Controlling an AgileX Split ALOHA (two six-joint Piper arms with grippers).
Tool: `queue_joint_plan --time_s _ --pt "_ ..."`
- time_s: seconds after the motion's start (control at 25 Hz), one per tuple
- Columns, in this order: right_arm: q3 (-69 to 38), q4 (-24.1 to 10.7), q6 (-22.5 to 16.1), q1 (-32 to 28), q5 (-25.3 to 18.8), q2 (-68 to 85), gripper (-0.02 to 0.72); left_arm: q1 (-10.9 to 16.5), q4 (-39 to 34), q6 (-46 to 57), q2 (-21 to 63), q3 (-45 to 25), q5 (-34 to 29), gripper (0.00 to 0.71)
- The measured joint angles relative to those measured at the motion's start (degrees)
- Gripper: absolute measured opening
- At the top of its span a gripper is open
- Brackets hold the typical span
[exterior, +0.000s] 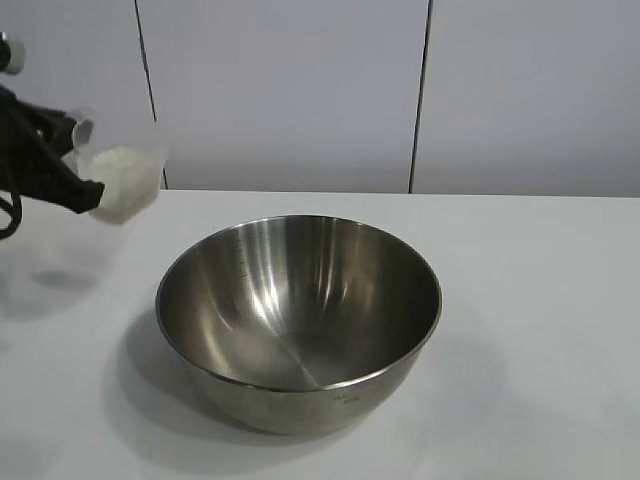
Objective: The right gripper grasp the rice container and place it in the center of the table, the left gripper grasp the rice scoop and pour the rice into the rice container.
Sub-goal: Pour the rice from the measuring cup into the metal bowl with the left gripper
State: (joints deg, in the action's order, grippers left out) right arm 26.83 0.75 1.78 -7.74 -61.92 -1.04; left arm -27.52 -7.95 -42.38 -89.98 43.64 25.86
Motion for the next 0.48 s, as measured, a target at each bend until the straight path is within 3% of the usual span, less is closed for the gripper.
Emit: queue_joint_plan --time_s 0.08,0.2,0.48 --pt "0.0 0.0 0.0 0.0 0.0 0.0 0.639 -3.9 0.0 -6.1 -0.6 2.9 -4.9 0.010" --pt "0.0 0.0 0.0 0.0 0.0 0.0 0.639 -7.6 -0.2 -14.7 -1.8 5.6 -7.8 0.010" --pt "0.0 0.0 0.0 0.0 0.0 0.0 0.639 -11.2 -0.2 -33.1 -4.6 6.5 -8.7 0.010"
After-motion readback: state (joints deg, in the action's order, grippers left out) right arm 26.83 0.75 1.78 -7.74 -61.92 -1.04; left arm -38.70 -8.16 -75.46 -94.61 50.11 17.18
